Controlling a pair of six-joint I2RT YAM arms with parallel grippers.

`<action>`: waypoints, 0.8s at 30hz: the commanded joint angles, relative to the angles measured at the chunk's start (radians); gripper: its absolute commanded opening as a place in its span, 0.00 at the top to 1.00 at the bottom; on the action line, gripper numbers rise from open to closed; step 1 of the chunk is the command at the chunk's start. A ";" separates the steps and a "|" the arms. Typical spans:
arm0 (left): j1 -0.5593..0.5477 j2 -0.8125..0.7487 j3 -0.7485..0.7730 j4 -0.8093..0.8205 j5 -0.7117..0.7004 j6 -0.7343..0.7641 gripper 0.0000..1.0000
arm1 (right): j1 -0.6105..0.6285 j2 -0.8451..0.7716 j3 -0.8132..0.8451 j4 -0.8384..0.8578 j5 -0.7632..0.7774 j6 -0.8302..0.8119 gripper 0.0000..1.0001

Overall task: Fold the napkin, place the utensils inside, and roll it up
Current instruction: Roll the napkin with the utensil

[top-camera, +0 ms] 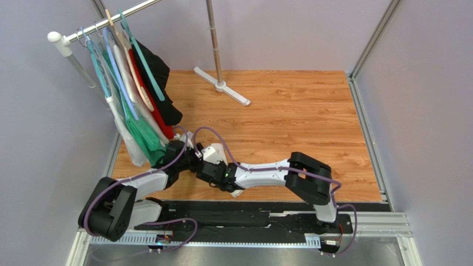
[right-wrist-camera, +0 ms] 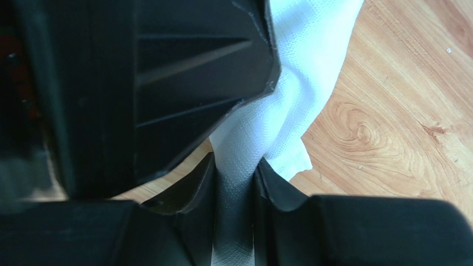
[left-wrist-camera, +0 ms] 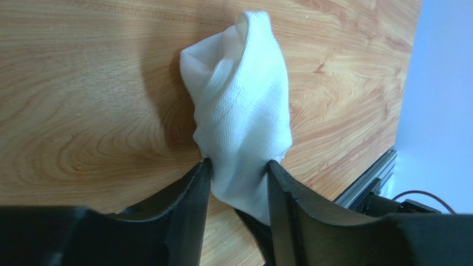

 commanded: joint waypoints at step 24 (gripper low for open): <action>0.057 -0.230 0.069 -0.150 0.114 0.142 0.13 | -0.555 -0.224 -0.480 0.560 -0.889 0.255 0.87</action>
